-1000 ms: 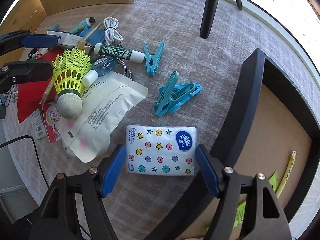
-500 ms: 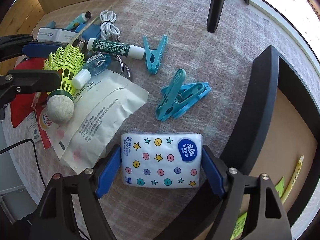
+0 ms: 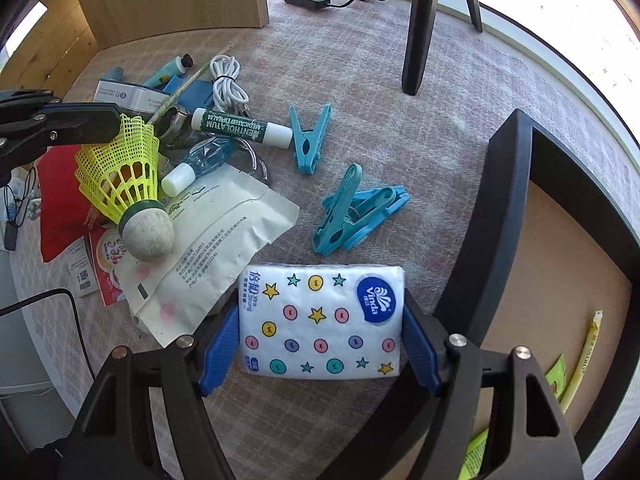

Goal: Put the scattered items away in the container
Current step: 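Carry the tissue pack and shuttlecock into the black tray and open both tools, then move both open tools back over the pile of items, then grasp the blue-white printed box with the left tool while the right tool grasps the white sachet, then carry the box and white sachet into the black tray and open both tools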

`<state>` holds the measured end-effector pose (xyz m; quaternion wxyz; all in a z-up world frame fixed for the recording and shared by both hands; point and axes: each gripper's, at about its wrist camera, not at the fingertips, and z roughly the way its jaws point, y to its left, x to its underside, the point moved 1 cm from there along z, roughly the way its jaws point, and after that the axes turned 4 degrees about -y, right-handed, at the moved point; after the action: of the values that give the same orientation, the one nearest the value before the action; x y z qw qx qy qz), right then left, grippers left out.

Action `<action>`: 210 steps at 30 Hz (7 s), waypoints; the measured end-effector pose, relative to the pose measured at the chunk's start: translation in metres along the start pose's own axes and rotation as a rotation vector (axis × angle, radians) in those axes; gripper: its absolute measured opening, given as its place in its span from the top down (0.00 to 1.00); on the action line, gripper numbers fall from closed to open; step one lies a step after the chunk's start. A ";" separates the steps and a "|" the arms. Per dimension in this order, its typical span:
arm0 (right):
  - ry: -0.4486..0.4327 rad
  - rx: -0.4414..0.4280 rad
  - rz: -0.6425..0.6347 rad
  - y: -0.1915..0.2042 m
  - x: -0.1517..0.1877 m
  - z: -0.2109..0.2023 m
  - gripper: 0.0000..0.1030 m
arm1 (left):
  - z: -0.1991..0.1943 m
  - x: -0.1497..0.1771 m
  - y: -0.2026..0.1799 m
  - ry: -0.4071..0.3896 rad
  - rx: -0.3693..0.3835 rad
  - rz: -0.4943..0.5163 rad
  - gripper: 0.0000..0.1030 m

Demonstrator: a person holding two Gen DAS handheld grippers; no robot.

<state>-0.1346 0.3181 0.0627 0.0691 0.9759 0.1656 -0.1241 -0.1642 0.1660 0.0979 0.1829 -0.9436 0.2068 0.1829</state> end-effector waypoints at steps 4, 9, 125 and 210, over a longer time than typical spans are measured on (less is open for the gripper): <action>-0.035 -0.004 0.012 0.000 -0.001 -0.014 0.32 | -0.010 0.001 -0.002 -0.035 0.002 -0.007 1.00; -0.079 -0.016 0.036 0.004 0.001 -0.030 0.32 | -0.026 -0.001 -0.002 -0.075 -0.007 -0.029 1.00; -0.063 -0.230 0.379 -0.002 -0.024 0.029 0.26 | 0.025 0.033 0.046 0.115 -0.192 0.517 0.39; -0.479 -0.012 0.581 -0.214 0.197 -0.196 0.64 | 0.018 0.010 -0.286 -0.148 -0.017 0.507 0.56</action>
<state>0.0157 0.6133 0.1780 0.1441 0.9251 -0.1381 -0.3231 -0.0294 0.4124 0.1551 0.1378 -0.8472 0.4213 0.2930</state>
